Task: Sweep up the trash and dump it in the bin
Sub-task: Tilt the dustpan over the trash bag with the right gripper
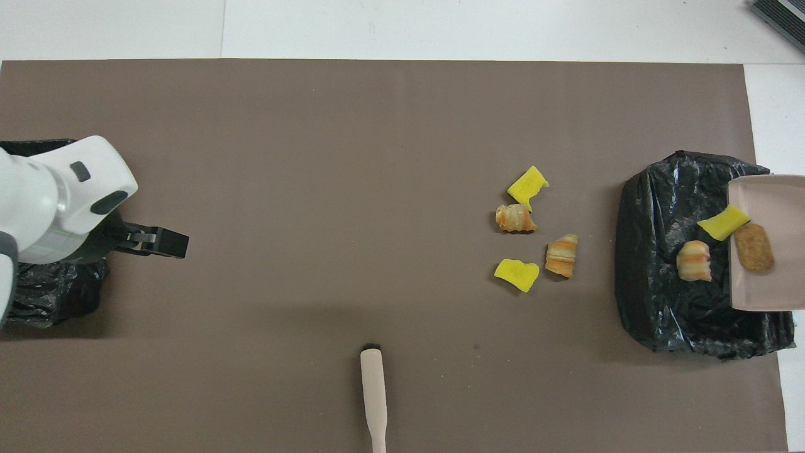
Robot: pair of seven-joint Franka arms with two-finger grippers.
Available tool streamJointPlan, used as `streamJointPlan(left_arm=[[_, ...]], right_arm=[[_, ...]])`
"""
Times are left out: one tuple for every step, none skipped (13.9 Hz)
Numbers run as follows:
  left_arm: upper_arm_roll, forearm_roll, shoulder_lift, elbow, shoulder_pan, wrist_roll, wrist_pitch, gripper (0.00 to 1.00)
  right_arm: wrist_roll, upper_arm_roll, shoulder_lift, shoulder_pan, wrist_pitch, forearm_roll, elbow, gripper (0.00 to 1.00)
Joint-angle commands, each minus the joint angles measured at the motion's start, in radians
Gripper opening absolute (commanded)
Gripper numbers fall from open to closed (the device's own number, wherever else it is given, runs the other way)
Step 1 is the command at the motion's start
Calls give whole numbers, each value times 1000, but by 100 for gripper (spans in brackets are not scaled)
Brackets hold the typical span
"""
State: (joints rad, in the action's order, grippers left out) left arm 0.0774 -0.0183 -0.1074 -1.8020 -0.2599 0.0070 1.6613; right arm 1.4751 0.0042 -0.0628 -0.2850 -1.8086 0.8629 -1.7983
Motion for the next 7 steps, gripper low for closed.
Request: streamJointPlan(left_arm=[[1,18,18,93,65,77,-86,100],[2,18,20,119,70,99,-113,100],[2,18,21,144,92,108,-130,100],[-2,17,21,157,114,108,-149,100],[-2,14,23,173,123,108,-176,100],[-4,12,29,190,128,108,-195,100],[-10,11,35,213,146,108,-216,100]], right_arm=[[-19,0,26,0,0,59,-30,0],[-16,0,26,0,3,70,-27,0],[-10,0,28,-5,3,71,-23,0],[4,0,31,-8,6,74,-9,0],[25,-1,35,-7,8,74,2,0],[42,0,43,-2,26,73,20,0],[51,2,50,0,61,70,43,0]])
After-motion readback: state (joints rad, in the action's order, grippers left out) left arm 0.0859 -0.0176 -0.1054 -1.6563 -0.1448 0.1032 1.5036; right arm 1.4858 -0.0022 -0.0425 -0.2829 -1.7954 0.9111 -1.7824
